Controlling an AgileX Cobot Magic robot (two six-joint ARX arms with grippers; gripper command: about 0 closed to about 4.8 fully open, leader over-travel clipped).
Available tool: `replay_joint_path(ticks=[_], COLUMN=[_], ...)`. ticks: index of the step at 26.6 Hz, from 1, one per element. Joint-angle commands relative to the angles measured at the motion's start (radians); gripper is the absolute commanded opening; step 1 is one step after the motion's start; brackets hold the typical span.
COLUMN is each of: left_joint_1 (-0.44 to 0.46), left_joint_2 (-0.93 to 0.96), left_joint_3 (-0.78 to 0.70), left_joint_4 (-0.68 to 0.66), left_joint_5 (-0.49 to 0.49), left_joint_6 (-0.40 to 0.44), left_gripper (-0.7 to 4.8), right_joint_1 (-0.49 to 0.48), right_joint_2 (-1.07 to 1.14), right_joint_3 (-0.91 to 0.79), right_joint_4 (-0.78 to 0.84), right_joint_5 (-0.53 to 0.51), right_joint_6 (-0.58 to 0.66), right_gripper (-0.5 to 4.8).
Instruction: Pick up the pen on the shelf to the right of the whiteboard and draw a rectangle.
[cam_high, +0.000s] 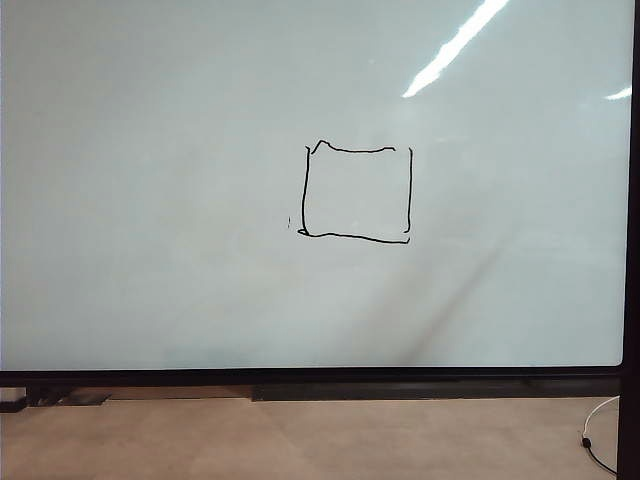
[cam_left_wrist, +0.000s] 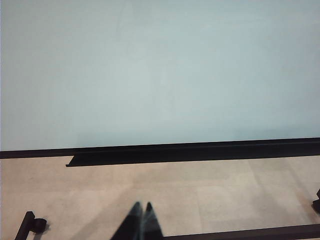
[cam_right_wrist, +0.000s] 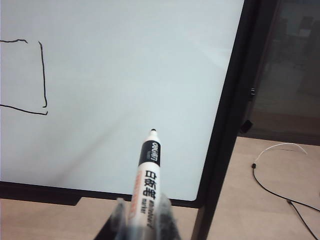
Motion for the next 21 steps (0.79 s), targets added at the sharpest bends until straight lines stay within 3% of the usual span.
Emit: replay_joint_path(ticks=[1, 9, 21], left_joint_1=[0.0, 0.0, 0.0], left_joint_2=[0.0, 0.0, 0.0], left_joint_3=[0.003, 0.004, 0.004], left_joint_4=[0.006, 0.006, 0.006], left_joint_5=[0.002, 0.002, 0.002], left_joint_6=[0.0, 0.0, 0.0], left_gripper=[-0.05, -0.05, -0.05], right_joint_1=[-0.019, -0.023, -0.023], right_joint_2=[0.0, 0.0, 0.0], right_joint_3=[-0.007, -0.007, -0.007], right_joint_4=[0.018, 0.029, 0.016], right_joint_5=[0.037, 0.096, 0.059], right_joint_6=[0.004, 0.004, 0.004], right_gripper=[-0.06, -0.06, -0.05])
